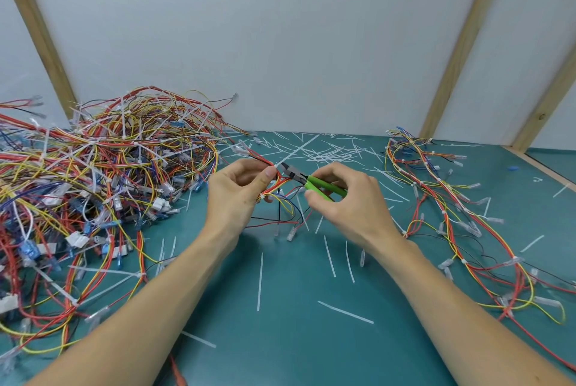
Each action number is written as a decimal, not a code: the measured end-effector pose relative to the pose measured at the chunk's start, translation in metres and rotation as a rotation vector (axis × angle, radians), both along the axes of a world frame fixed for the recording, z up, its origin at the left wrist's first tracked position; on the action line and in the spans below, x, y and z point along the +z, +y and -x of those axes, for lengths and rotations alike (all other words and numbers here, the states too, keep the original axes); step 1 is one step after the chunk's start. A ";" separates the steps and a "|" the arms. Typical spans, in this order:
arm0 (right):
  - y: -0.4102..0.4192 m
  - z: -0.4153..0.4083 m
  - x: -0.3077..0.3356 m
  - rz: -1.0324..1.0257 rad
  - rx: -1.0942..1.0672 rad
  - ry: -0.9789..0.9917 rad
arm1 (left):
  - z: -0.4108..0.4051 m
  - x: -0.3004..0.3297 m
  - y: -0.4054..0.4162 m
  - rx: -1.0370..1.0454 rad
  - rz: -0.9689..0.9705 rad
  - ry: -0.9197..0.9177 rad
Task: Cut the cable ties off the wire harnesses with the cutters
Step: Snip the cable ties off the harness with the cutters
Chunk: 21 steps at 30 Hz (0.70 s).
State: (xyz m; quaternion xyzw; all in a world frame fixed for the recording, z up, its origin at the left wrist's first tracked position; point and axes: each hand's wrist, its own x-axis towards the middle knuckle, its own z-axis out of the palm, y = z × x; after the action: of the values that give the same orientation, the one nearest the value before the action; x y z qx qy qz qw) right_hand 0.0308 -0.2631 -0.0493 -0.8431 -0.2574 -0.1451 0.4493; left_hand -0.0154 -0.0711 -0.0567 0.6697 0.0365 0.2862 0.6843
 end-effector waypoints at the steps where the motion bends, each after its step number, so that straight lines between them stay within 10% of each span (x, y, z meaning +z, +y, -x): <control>1: 0.000 0.000 0.000 0.000 -0.003 -0.001 | 0.000 0.000 0.000 -0.007 -0.002 -0.006; 21: -0.001 0.002 0.002 0.038 0.017 -0.024 | -0.001 0.000 0.001 0.001 0.024 0.017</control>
State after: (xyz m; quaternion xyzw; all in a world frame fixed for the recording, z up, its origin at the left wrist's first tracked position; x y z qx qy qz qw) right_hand 0.0286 -0.2637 -0.0476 -0.8475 -0.2727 -0.1466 0.4313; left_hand -0.0149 -0.0702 -0.0562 0.6637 0.0459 0.2802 0.6920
